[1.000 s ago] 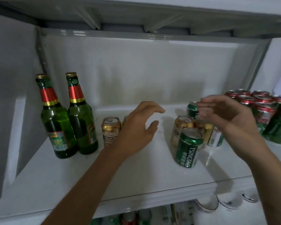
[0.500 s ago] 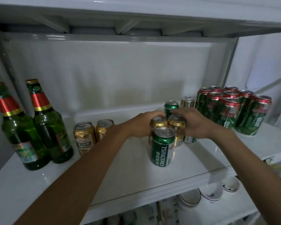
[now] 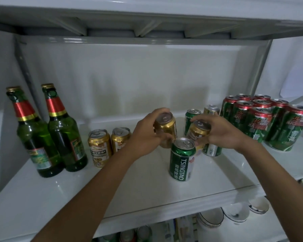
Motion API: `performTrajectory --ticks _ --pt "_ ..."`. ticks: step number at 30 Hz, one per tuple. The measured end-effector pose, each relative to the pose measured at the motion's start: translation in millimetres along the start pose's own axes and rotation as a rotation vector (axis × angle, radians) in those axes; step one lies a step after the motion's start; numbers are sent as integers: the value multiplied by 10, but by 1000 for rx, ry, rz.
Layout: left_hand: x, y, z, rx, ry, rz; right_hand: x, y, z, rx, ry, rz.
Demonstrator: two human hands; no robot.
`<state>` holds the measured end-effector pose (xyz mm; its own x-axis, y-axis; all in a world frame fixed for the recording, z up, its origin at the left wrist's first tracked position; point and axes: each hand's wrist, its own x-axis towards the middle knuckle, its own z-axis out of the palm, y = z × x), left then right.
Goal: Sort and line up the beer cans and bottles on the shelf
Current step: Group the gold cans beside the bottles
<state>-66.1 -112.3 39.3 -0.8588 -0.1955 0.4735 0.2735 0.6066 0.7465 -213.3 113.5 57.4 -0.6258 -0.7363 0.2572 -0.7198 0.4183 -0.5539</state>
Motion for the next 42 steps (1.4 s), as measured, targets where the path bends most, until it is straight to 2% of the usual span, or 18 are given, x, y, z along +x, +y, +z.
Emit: performTrajectory --ticks 3,9,14,19,24,33,42 --pt "-304 126 -333 -111 57 -15 -28 -196 -148 199 106 36" --pt "-849 93 -986 -7 96 -49 16 -853 -213 211 150 -44" --pt "-1258 -124 -1302 64 143 -108 1 -1379 119 252 129 -115" --pt "-1452 -365 -1289 133 250 -174 60 -1618 594 269 98 -126" --pt "-1533 -493 -1215 179 307 -191 54 -1733 872 151 79 -113" --pt "-1508 -581 -1212 338 292 -135 -18 -1689 1529 20 104 -61" --pt "-1534 -650 -1205 352 291 -100 -37 -1727 1801 54 196 -28"
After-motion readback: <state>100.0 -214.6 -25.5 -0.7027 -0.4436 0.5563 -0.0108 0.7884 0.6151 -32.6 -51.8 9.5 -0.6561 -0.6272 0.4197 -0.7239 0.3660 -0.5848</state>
